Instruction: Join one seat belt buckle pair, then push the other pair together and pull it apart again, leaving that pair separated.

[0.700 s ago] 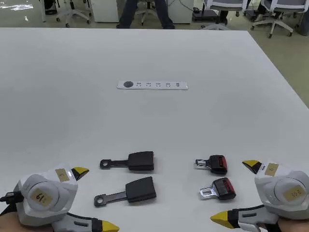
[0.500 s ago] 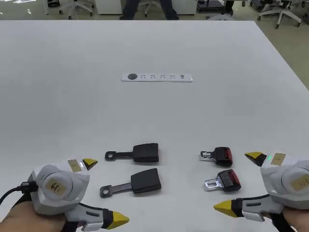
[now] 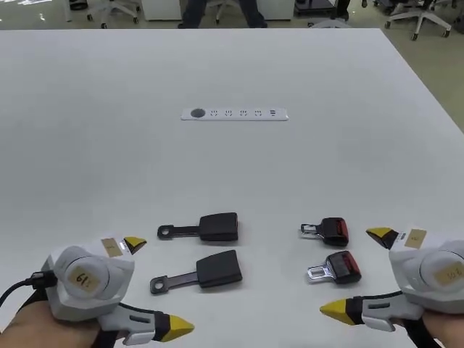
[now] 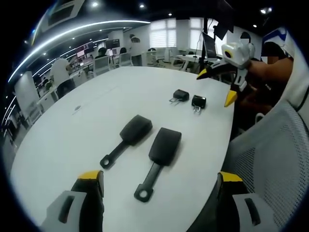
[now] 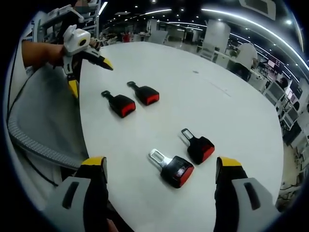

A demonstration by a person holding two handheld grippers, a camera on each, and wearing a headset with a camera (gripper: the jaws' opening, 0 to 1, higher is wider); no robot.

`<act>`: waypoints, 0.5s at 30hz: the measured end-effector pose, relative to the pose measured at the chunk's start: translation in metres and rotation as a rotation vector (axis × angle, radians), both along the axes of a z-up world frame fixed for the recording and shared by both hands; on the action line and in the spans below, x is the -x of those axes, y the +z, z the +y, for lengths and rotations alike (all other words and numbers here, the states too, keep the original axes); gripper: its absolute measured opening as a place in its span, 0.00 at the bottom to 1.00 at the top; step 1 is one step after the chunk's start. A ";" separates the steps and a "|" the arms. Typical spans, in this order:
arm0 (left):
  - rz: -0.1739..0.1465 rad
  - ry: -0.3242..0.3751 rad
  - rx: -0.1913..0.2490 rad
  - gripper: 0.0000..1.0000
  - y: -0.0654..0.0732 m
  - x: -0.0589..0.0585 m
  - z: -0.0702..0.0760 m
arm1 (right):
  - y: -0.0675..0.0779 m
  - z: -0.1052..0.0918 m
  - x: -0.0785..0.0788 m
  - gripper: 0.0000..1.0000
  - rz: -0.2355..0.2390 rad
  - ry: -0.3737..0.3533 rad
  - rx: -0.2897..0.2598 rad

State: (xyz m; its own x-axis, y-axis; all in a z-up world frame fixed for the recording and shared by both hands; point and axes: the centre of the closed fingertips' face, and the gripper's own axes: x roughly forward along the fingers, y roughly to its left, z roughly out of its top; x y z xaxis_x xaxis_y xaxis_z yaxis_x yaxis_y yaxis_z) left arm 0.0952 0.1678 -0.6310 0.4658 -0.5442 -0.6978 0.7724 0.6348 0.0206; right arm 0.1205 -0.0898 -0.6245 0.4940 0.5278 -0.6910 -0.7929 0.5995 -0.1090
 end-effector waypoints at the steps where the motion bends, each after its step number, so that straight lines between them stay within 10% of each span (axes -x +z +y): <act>1: -0.001 0.000 0.000 0.99 0.000 0.000 -0.001 | 0.000 -0.001 -0.001 0.94 -0.001 -0.005 -0.001; 15: 0.001 -0.002 0.013 0.96 0.001 -0.002 -0.001 | 0.006 -0.001 -0.003 0.95 -0.009 -0.038 -0.016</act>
State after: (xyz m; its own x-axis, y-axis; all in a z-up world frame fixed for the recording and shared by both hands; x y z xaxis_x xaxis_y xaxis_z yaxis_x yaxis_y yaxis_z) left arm 0.0969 0.1672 -0.6296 0.4643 -0.5539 -0.6911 0.7735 0.6337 0.0118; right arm 0.1236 -0.0904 -0.6180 0.5198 0.5193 -0.6784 -0.7687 0.6307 -0.1062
